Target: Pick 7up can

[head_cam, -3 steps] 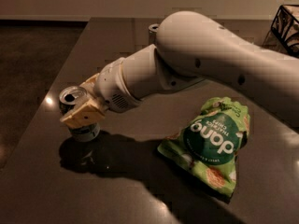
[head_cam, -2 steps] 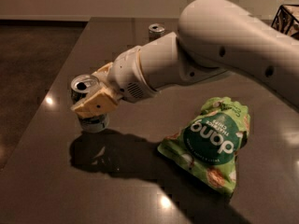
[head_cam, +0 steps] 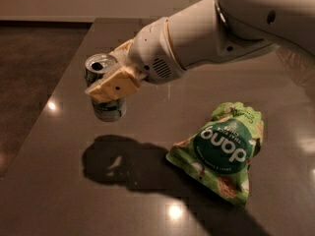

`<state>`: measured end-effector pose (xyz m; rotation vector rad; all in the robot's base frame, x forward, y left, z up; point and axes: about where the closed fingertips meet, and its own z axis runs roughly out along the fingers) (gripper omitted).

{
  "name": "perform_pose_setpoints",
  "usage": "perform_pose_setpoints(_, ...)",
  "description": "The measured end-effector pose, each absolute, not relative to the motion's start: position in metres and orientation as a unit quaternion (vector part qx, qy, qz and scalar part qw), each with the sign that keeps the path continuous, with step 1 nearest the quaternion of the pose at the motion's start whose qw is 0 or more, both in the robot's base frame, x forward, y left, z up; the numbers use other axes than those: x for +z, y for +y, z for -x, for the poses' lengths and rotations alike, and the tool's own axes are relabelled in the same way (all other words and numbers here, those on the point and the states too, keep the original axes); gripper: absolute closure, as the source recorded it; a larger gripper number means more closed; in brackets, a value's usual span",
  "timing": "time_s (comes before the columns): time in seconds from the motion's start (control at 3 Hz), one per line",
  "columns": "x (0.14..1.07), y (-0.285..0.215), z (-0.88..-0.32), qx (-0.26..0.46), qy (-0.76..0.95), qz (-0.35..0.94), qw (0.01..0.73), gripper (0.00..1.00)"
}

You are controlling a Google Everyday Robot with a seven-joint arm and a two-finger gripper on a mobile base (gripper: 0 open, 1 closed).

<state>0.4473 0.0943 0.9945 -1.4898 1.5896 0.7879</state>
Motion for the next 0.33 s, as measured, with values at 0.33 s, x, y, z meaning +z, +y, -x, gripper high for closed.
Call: perform_pose_setpoints(0.33, 0.9948, 0.0942, -0.4472, 0.311, 0.629, 0.589, 0.401, 1.0)
